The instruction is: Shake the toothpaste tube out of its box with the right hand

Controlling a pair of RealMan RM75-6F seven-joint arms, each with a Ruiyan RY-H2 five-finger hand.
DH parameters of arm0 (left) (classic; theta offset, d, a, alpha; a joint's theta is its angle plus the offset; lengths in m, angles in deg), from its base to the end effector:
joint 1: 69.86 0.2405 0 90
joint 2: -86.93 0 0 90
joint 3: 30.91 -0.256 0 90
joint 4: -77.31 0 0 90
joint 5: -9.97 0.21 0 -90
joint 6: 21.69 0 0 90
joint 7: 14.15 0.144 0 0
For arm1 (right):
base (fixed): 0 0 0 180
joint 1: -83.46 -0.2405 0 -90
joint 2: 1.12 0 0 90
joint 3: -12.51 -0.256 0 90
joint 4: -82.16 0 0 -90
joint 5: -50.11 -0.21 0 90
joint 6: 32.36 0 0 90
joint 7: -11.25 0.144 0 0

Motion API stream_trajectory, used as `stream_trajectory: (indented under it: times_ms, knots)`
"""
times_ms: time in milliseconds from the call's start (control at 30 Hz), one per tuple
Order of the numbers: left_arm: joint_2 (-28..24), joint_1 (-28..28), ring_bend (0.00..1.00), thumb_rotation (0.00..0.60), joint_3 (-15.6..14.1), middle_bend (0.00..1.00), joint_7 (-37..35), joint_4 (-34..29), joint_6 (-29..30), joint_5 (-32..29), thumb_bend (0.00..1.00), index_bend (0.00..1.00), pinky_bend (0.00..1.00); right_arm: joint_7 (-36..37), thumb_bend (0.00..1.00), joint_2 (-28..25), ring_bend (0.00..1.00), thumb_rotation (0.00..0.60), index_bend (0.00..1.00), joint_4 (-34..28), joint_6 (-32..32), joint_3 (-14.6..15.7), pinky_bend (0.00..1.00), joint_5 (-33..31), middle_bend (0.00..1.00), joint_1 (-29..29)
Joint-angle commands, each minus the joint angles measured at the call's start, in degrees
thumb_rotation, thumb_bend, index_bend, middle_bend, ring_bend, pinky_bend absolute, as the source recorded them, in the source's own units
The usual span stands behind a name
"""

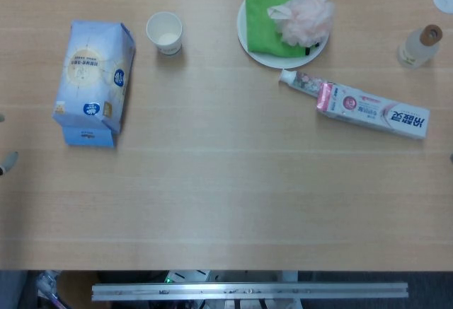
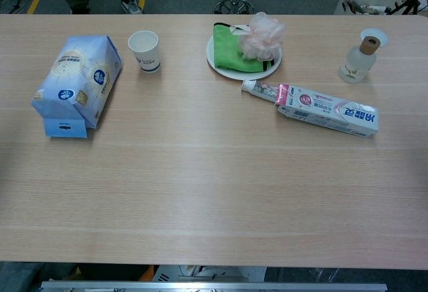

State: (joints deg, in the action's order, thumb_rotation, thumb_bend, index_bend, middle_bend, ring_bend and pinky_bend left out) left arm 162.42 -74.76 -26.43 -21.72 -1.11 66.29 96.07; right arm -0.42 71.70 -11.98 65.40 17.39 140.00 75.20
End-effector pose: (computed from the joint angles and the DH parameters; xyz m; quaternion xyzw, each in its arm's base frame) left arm -0.3334 0.1886 0.1273 -0.5568 -0.3914 -0.4382 0.5872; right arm -0.2701 -0.1665 0.1196 0.6060 -0.3275 0.4348 0.5800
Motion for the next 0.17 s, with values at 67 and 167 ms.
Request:
stream_trajectory:
  times_ms: [67, 167]
  knots:
    - [0.15, -0.33, 0.36, 0.600, -0.44, 0.36, -0.27, 0.48, -1.21, -0.40, 0.12, 0.41, 0.53, 0.29, 0.07, 0.14, 0.24, 0.600, 0.30, 0.19, -1.32, -0.87, 0.42, -0.29, 0.28, 0.20]
    - [0.20, -0.34, 0.36, 0.600, -0.38, 0.36, -0.44, 0.51, -1.27, -0.61, 0.12, 0.41, 0.53, 0.62, 0.07, 0.46, 0.24, 0.600, 0.30, 0.42, -2.37, -1.58, 0.42, -0.29, 0.28, 0.21]
